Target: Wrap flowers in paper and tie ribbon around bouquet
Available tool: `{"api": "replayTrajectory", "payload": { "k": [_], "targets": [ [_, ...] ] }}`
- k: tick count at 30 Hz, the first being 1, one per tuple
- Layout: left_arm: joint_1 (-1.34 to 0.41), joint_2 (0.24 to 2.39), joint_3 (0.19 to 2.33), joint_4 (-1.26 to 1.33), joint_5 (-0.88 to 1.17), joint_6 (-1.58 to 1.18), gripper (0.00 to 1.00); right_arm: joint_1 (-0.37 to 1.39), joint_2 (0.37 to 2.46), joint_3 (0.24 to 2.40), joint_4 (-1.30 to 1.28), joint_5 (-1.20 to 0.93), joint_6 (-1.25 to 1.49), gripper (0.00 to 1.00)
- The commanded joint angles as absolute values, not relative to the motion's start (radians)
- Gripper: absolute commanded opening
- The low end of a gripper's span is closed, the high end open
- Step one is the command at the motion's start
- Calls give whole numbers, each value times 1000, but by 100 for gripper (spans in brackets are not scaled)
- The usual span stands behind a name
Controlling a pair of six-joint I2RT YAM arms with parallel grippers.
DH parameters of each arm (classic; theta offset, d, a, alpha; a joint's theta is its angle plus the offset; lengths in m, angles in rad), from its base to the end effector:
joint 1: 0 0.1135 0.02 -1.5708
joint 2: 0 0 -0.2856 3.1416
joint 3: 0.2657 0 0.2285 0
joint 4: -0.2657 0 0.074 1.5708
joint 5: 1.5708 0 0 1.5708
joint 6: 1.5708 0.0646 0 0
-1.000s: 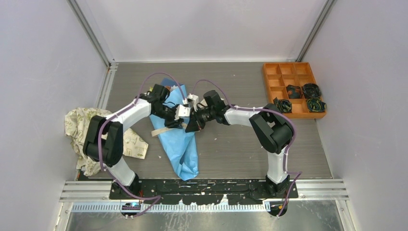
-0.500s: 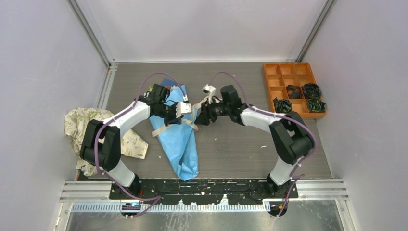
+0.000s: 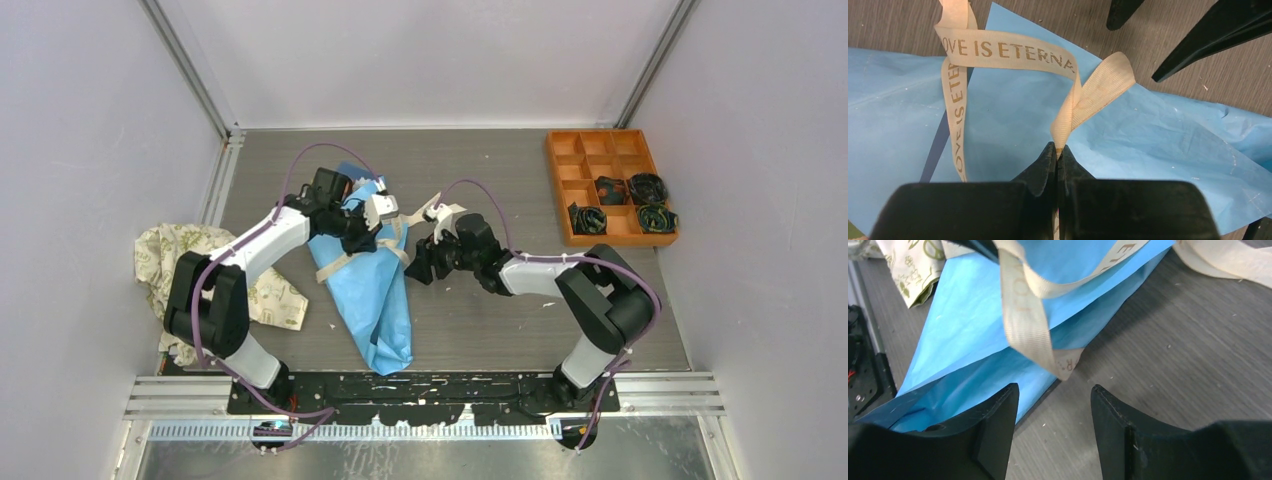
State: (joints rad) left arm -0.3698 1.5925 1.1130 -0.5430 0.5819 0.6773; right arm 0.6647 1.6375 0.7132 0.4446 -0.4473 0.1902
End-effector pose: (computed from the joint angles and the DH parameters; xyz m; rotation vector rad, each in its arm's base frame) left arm 0.2820 -0.1474 0.2413 1.4034 2.0184 -0.6194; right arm 0.2481 0.2299 0.1976 -0.7852 1.9981 0.9753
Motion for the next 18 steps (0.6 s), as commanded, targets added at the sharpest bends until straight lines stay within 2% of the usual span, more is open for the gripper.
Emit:
{"api": "replayTrajectory", "payload": {
  "k": [1, 4, 7, 11, 18],
  "targets": [
    [-366, 1548, 1179, -560, 570, 593, 0, 675, 1661, 736, 624, -402, 218, 61],
    [-367, 1543, 1197, -592, 524, 500, 0, 674, 1621, 713, 657, -373, 219, 60],
    [-367, 1547, 1211, -611, 477, 404, 0, 688, 1525, 636, 780, -314, 226, 55],
    [-373, 1562, 1247, -633, 480, 336, 0, 840, 1451, 645, 771, -186, 93, 52],
    [-383, 1574, 1268, -618, 440, 316, 0, 972, 1679, 703, 1024, -50, 205, 40]
  ]
}}
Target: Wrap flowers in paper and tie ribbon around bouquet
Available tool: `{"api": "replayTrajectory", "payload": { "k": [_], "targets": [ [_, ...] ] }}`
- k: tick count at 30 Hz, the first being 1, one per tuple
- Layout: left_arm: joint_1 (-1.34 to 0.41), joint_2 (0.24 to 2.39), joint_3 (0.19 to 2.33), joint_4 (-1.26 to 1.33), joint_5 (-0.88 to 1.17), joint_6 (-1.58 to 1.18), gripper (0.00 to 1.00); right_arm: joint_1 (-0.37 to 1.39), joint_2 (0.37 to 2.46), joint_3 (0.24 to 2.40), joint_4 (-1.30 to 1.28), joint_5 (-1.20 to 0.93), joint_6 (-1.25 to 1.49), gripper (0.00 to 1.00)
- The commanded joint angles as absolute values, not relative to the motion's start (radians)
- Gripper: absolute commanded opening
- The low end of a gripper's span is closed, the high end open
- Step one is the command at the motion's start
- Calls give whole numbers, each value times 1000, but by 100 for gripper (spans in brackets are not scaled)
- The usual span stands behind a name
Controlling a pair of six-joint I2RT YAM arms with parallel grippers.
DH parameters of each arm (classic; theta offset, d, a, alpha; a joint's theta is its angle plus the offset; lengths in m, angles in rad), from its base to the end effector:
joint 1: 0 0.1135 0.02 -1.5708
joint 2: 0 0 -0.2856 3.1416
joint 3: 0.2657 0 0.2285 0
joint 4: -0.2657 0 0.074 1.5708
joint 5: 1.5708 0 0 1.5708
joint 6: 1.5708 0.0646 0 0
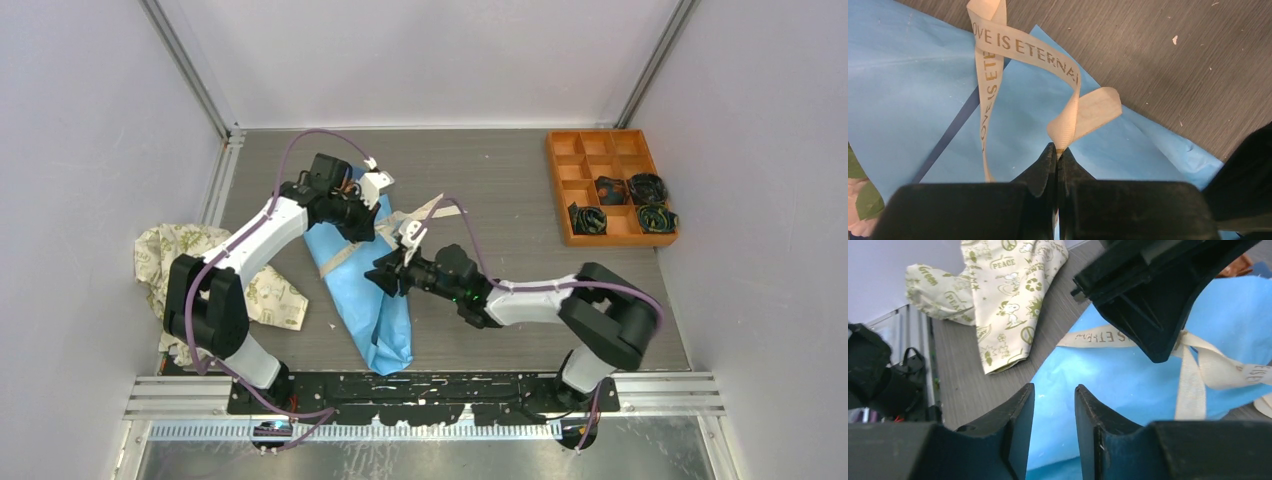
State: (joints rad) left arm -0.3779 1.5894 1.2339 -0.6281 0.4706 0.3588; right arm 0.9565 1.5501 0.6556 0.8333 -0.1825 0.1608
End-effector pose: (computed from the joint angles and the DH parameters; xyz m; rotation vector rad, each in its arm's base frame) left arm 0.2920 -0.1474 0.2690 1.0678 2.2641 -0.6058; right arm 0.1842 0.2815 0.2562 -0.8037 1.5299 0.9920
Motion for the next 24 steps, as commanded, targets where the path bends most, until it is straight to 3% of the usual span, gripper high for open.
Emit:
{"api": "replayTrajectory", "payload": {
  "k": [1, 12, 24],
  "targets": [
    [-382, 1573, 1265, -615, 435, 319, 0, 979, 1713, 710, 1040, -40, 217, 40],
    [-382, 1555, 1249, -625, 410, 297, 0, 953, 1940, 738, 1109, 328, 227, 37],
    [-347, 1610, 1177, -735, 370, 357, 1, 904, 2082, 753, 1339, 279, 59, 42]
  ]
}}
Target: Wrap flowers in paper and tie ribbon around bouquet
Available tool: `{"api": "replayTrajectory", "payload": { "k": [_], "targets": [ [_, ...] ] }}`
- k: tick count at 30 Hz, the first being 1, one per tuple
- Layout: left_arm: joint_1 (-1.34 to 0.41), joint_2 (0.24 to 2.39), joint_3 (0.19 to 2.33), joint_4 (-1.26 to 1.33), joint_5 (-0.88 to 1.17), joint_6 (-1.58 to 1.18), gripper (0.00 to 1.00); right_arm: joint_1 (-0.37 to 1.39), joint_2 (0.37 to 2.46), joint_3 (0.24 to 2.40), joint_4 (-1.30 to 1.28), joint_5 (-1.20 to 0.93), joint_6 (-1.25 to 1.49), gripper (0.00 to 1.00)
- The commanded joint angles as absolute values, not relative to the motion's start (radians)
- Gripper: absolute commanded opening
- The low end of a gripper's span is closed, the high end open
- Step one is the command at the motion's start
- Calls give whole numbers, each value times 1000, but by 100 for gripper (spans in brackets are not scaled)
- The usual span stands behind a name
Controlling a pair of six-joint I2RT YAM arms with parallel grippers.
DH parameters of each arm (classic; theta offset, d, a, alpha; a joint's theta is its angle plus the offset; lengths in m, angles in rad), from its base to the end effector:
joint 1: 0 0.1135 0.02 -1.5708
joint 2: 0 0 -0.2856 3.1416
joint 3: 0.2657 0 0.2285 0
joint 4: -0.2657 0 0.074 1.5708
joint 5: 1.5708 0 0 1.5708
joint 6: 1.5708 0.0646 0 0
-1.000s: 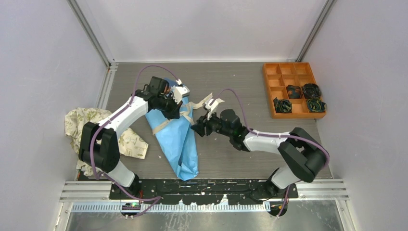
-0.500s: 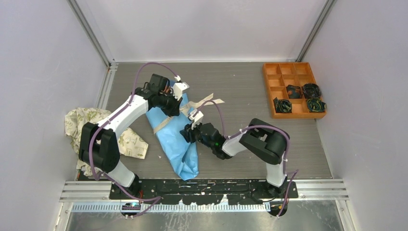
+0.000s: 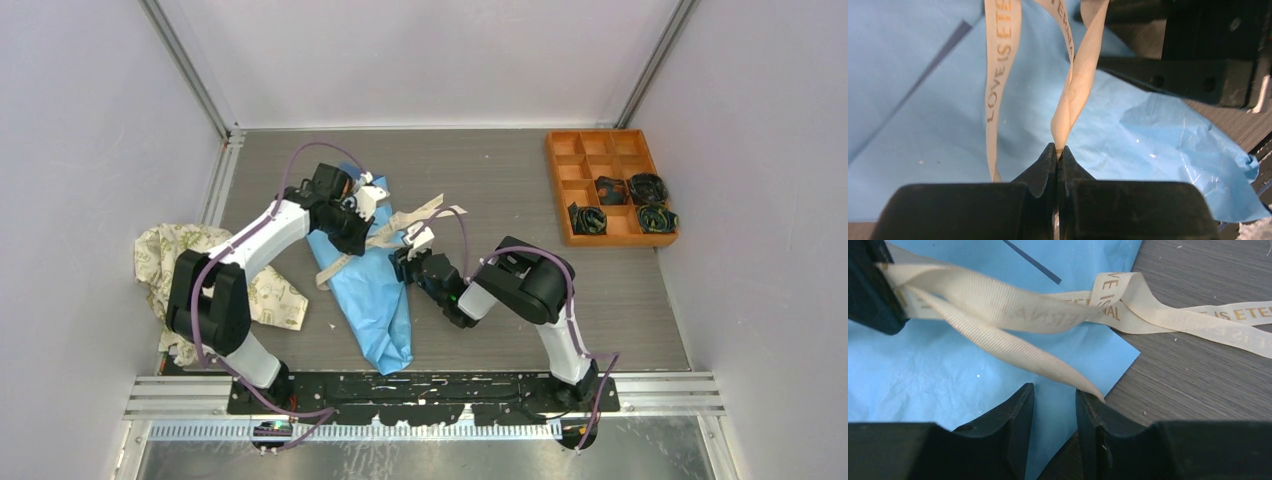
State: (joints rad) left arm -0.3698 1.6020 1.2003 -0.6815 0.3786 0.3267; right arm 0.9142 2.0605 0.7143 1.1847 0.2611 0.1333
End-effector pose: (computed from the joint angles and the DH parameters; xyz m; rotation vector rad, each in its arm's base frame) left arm 0.2880 -0.1372 0.2496 1.0107 2.4182 -0.5155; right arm 0.2553 0.3039 0.1420 -0.4845 1.6897 0.5443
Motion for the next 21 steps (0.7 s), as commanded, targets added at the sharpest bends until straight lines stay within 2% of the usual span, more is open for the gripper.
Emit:
{"api": "replayTrajectory", "payload": {
  "k": [1, 4, 6, 8, 12, 17, 21],
  "targets": [
    [-347, 1608, 1171, -736, 370, 368, 2, 901, 2087, 760, 1346, 276, 50, 43],
    [-347, 1599, 1145, -717, 374, 419, 13, 890, 2086, 780, 1320, 243, 64, 44],
    [-347, 1595, 1134, -690, 369, 466, 31, 889, 2082, 779, 1318, 226, 64, 44],
    [-356, 1595, 1133, -643, 341, 524, 44, 889, 2067, 775, 1285, 230, 71, 44],
    [-430, 1604, 1133, -546, 251, 681, 54, 882, 2074, 773, 1278, 197, 96, 44],
    [-465, 1655, 1194, -522, 283, 746, 57, 877, 2058, 768, 1294, 174, 102, 44],
    [-465, 1742, 1258, -589, 247, 774, 44, 851, 2041, 764, 1277, 129, 136, 44]
  ]
}}
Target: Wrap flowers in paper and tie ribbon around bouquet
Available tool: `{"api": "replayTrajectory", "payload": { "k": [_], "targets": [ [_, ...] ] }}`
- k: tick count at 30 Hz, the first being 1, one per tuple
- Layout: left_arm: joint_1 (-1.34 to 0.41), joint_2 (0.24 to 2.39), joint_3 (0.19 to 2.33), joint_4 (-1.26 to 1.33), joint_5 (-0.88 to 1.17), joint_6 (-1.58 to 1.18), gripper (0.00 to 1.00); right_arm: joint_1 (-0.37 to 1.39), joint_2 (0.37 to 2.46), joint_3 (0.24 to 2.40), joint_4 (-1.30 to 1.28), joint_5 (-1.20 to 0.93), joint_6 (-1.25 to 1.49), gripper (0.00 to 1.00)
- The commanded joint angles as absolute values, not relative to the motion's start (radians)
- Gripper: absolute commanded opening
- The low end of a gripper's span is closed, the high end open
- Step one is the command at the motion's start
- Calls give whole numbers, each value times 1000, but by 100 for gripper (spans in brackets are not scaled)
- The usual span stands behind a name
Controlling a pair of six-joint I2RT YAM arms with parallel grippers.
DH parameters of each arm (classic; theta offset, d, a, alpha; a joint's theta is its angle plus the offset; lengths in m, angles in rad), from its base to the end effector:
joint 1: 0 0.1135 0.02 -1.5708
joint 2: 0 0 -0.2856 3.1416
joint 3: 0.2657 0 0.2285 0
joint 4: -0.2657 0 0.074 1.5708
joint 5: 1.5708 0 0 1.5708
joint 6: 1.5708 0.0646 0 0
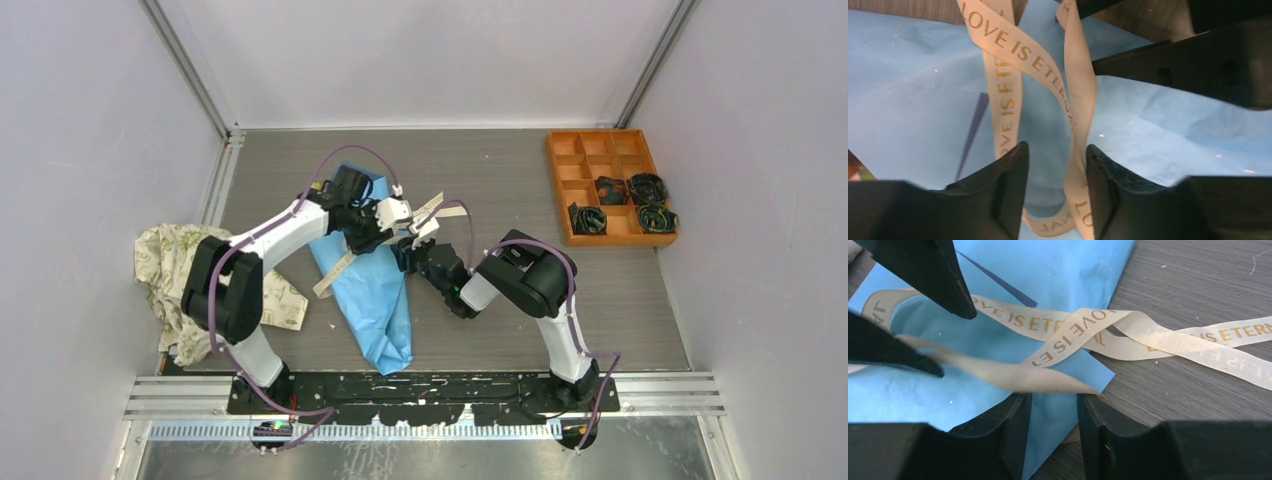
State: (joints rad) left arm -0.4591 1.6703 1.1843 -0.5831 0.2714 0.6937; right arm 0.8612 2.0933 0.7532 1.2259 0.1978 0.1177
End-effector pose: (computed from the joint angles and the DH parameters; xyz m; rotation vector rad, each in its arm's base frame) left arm 0.2943 -0.1648 0.2283 1.4935 2.1306 -0.2746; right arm 0.2753 0.3011 0.1444 -0.4797 1.6464 0.5666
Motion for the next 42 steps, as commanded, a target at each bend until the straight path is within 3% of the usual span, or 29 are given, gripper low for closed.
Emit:
{"api": "replayTrajectory", "payload": {
  "k": [1, 10, 13, 19, 34, 42],
  "targets": [
    [-465, 1755, 1269, -615, 245, 778, 41, 837, 2034, 760, 1274, 113, 161, 44],
    [-465, 1774, 1288, -684, 312, 741, 1, 801, 1975, 811, 1068, 44, 443, 46],
    [-456, 1775, 1302, -690, 328, 696, 0, 800, 1960, 821, 1013, 55, 539, 45],
    [-400, 1773, 1382, -790, 567, 551, 0, 781, 1944, 872, 887, 57, 708, 39],
    [-365, 1895, 1459, -797, 510, 413, 0, 688, 2014, 953, 826, -26, 1165, 45],
    [-360, 1910, 1455, -759, 523, 373, 0, 685, 2031, 1039, 662, -22, 1175, 39]
  ]
}}
